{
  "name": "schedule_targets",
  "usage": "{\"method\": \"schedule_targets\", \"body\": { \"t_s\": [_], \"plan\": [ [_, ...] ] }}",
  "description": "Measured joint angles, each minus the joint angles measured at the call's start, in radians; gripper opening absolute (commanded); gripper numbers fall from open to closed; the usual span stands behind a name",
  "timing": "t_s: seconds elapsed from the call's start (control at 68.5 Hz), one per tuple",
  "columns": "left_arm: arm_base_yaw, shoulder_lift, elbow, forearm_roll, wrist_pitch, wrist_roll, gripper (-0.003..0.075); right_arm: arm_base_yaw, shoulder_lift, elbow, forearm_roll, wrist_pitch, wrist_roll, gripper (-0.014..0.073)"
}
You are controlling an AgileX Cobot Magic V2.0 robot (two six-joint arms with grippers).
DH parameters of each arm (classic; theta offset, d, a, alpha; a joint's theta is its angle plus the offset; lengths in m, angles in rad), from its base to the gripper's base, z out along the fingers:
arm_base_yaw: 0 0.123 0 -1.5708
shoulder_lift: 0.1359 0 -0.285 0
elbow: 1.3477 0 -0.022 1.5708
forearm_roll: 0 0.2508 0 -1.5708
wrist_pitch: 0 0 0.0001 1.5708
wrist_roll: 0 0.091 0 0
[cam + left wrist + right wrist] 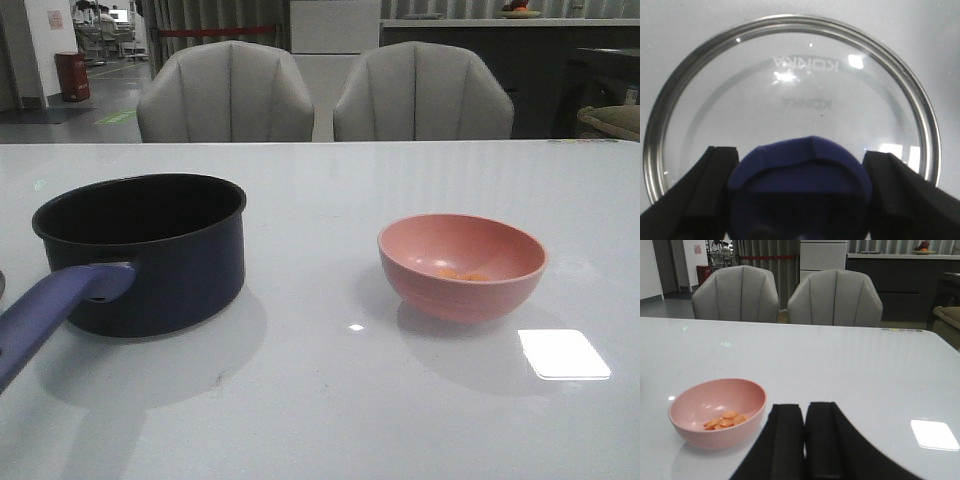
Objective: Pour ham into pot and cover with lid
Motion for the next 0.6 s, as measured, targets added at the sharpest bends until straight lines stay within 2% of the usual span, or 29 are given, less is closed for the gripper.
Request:
{"method": "schedule_targets", "body": {
  "t_s": [0.438, 0.599],
  "plan": [
    [0.000, 0.040, 0.002, 0.000, 0.007, 0.000, 0.0611, 0.000, 0.000, 0.000, 0.000, 0.000, 0.000, 0.0165],
    [0.000, 0.040, -0.007, 0.000, 0.017, 0.000, 0.0627, 0.000, 0.000, 0.000, 0.000, 0.000, 0.000, 0.0165]
  ]
}}
